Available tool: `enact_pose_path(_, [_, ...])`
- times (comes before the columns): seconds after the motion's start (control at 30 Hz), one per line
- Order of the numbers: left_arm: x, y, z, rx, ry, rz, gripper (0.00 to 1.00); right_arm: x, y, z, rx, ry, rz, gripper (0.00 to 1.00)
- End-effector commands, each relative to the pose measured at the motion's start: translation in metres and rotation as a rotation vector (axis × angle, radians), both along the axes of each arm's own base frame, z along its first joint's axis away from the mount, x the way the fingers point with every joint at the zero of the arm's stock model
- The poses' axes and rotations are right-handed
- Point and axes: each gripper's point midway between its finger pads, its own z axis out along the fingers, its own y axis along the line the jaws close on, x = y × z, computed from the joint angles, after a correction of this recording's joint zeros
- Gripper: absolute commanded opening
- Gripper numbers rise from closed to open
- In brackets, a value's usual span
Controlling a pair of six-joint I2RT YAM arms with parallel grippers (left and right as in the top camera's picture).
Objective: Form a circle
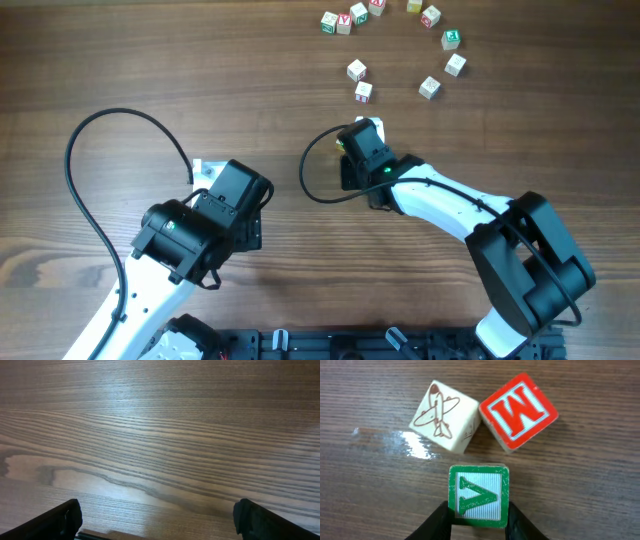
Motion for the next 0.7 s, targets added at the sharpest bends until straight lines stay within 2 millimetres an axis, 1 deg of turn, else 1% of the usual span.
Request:
enact_pose_path(0.0, [-0.0008,0.0001,0.0001,-0.015,-0.003,0.016,1.00,0.0032,-0.0089,-0.0035,-0.053,-0.021,-0.008,0.32])
enact_pose_path(0.67, [-0.0008,0.0001,0.0001,-0.015,-0.003,0.016,1.00,0.0036,-0.0079,-0.0036,-0.048,-0.021,-0.007,0.34])
